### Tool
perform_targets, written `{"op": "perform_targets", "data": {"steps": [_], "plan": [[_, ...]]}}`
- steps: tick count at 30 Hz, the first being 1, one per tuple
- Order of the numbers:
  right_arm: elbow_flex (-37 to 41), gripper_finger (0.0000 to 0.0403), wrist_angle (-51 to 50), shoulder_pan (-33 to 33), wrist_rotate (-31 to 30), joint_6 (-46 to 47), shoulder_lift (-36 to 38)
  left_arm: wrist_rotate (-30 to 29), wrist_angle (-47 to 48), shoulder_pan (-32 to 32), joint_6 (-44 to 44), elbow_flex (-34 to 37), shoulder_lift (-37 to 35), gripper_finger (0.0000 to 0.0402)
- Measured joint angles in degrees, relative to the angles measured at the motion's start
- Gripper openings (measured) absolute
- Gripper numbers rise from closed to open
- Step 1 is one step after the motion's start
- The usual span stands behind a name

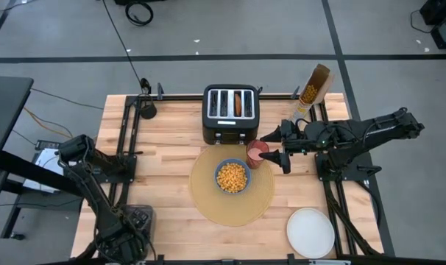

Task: Arrange a breakfast setting
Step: Put the apple on the yellow tablemat

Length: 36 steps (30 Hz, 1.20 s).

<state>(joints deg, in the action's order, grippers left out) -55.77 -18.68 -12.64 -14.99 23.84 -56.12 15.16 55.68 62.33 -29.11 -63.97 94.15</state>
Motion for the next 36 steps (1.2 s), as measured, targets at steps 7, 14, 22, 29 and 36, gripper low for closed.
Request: {"op": "perform_targets", "data": {"steps": [7, 14, 22, 29, 36], "plan": [[0.0, 0.0312, 0.0, 0.0, 1.2, 0.9, 0.0, 0.2, -6.8, 0.0, 3.1, 3.5, 0.0, 0.0353], [0.0, 0.0312, 0.0, 0.0, 1.7, 2.2, 0.0, -1.0, -8.5, -0.3, 2.4, 5.8, -0.2, 0.0353], [0.0, 0.0312, 0.0, 0.0, 2.7, 2.1, 0.0, -1.8, -7.7, -1.7, -8.4, 6.5, -0.3, 0.0353], [0.0, 0.0312, 0.0, 0.0, 2.8, 1.9, 0.0, -4.1, -7.4, -2.1, -21.9, 6.2, -1.0, 0.0353], [0.0, 0.0312, 0.0, 0.0, 2.8, 1.5, 0.0, -8.7, -7.1, -2.1, -30.8, 6.3, -2.6, 0.0353]]}}
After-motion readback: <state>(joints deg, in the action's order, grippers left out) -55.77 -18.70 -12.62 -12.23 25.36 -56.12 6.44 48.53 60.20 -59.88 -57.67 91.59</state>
